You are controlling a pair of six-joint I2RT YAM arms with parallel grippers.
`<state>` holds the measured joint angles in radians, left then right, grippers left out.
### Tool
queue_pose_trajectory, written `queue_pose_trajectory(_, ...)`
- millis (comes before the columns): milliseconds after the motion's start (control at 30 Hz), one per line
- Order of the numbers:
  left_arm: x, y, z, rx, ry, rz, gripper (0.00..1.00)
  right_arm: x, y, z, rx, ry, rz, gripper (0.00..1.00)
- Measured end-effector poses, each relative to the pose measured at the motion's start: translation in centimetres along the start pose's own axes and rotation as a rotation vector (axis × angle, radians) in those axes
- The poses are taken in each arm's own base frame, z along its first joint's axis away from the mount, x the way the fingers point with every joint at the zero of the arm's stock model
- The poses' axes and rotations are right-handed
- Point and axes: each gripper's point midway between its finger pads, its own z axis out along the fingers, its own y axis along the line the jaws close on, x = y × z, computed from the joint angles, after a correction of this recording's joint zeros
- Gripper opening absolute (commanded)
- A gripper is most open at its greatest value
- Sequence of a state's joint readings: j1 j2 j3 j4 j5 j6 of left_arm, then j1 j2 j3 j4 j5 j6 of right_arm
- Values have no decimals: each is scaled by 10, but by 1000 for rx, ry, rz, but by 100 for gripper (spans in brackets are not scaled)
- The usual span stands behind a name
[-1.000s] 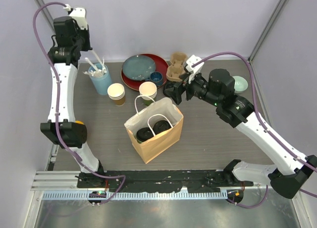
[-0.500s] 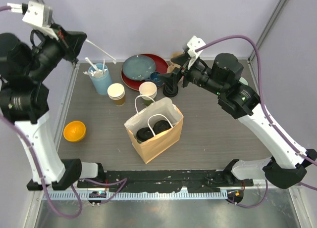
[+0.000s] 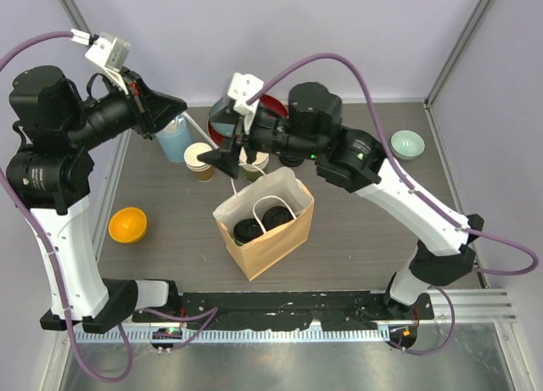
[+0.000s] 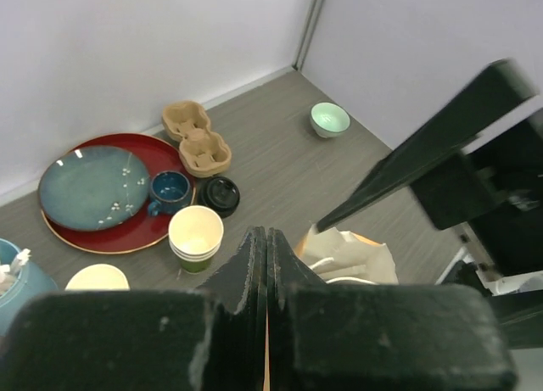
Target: Pack the takeout coffee
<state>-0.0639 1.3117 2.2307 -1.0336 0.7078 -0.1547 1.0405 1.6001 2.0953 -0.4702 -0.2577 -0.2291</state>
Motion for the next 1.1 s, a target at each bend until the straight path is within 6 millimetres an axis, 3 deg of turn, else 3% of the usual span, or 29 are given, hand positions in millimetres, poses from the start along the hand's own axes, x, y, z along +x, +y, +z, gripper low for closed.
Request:
queue_pose_trajectory(133, 4, -10, -5, 32, 12, -7, 0, 20, 6, 26, -28, 44, 17, 84)
queue_pose_trajectory(333, 5, -20, -13, 57, 14, 0, 0, 25, -4, 51, 3, 49, 32, 75)
queue_pose_trajectory(433, 5, -24, -15, 67, 13, 1, 0, 23, -9, 54, 27, 47, 33, 56)
queue_pose_trajectory(467, 5, -24, -15, 69, 14, 1, 0, 22, -10, 53, 33, 45, 31, 33)
queue_pose_trajectory(567, 6, -26, -15, 76, 19, -2, 0, 19, -14, 52, 50, 40, 34, 10)
queue_pose_trajectory(633, 6, -24, -14, 72, 18, 1, 0, 18, -12, 52, 44, 38, 32, 2)
queue_pose_trajectory(733, 7, -24, -14, 72, 22, -3, 0, 19, -10, 52, 43, 44, 35, 1)
queue_pose_trajectory(767, 6, -24, -14, 71, 22, -2, 10, 19, -10, 52, 42, 44, 36, 1)
queue_pose_trajectory(800, 6, -24, -14, 71, 22, -2, 28, 19, -10, 52, 43, 44, 37, 1)
queue_pose_trajectory(833, 6, -23, -14, 71, 21, 2, 48, 19, -10, 52, 44, 43, 38, 1)
queue_pose_trajectory(867, 6, -23, -14, 67, 21, 8, 84, 19, -11, 53, 49, 42, 39, 1)
queue_pose_trajectory(900, 6, -22, -14, 62, 20, 13, 97, 20, -11, 53, 55, 41, 43, 1)
queue_pose_trajectory(1100, 6, -8, -13, -12, 16, 20, 100, 15, -18, 44, 108, 26, 86, 1)
